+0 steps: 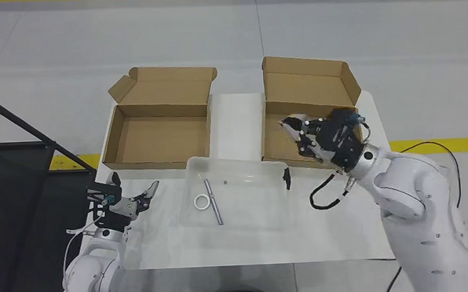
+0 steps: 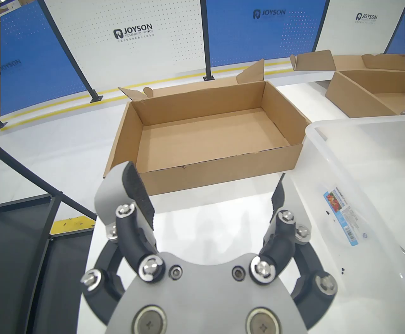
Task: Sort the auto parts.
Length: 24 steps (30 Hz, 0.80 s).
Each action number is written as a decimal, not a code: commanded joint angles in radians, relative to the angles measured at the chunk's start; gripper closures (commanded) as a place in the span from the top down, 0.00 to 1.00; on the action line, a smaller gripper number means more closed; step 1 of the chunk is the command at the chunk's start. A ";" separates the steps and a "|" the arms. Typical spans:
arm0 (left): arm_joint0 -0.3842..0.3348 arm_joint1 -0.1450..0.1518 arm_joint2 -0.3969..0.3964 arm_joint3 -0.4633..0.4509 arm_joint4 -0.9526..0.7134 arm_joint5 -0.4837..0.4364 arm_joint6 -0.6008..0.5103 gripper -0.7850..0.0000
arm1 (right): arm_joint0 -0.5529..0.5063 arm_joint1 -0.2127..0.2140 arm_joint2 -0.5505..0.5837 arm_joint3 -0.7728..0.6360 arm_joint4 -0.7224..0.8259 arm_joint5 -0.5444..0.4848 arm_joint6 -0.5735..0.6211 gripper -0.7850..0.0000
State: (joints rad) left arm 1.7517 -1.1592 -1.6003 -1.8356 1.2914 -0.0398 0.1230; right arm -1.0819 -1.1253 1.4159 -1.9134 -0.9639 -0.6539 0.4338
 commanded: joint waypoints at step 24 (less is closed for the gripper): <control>0.000 0.000 0.000 0.000 0.000 0.000 0.000 1.00 | 0.516 -0.121 -0.542 0.780 -0.292 0.271 0.537 0.00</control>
State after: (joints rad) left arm 1.7517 -1.1592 -1.6003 -1.8356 1.2914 -0.0398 0.1230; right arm -0.5806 -1.2392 0.8887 -1.1627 -1.2598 -0.3877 0.9708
